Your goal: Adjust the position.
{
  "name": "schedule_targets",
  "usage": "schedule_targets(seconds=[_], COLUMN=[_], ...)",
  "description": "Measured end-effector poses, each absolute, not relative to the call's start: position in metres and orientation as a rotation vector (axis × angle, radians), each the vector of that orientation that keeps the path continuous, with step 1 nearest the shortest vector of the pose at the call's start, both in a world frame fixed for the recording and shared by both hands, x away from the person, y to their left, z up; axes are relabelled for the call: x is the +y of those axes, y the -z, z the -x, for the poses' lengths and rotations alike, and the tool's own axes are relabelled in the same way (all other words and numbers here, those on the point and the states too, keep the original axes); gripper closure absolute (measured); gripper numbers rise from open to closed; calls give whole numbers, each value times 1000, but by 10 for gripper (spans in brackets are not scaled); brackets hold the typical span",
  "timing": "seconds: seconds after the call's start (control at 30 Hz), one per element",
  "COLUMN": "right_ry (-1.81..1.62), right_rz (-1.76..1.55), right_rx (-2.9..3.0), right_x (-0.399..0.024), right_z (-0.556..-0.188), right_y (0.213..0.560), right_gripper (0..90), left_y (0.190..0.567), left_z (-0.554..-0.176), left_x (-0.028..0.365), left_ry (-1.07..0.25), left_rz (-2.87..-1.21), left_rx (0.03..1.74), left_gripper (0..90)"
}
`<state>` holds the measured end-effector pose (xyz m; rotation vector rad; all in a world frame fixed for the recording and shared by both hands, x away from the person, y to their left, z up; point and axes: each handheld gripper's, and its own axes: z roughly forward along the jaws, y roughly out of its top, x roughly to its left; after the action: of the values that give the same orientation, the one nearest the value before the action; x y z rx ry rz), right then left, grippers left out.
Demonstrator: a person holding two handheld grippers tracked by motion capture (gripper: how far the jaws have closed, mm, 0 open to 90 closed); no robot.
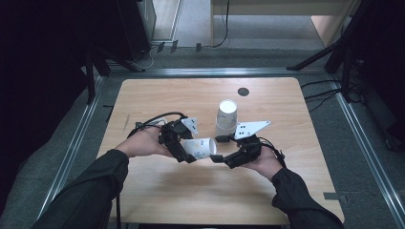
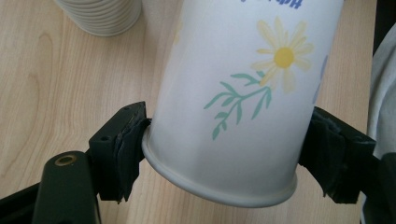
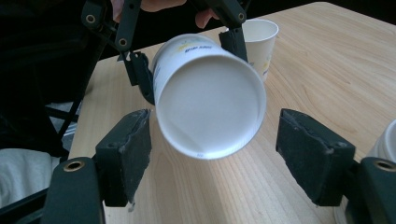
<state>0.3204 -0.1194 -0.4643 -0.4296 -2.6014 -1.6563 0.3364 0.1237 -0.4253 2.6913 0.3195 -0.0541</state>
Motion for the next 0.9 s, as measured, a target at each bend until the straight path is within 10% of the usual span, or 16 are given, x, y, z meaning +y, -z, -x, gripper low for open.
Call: schedule_targets(seconds=[0.9], right_ry=[1615], right_rz=[374], right_rx=[-2623], right_x=[-100], right_z=[-319], right_y=[469], right_gripper=[329], left_y=[427], left_z=[-334], left_x=[107], left_ry=[49], left_rz=[-2754], left_rx=[262], left_gripper=[212])
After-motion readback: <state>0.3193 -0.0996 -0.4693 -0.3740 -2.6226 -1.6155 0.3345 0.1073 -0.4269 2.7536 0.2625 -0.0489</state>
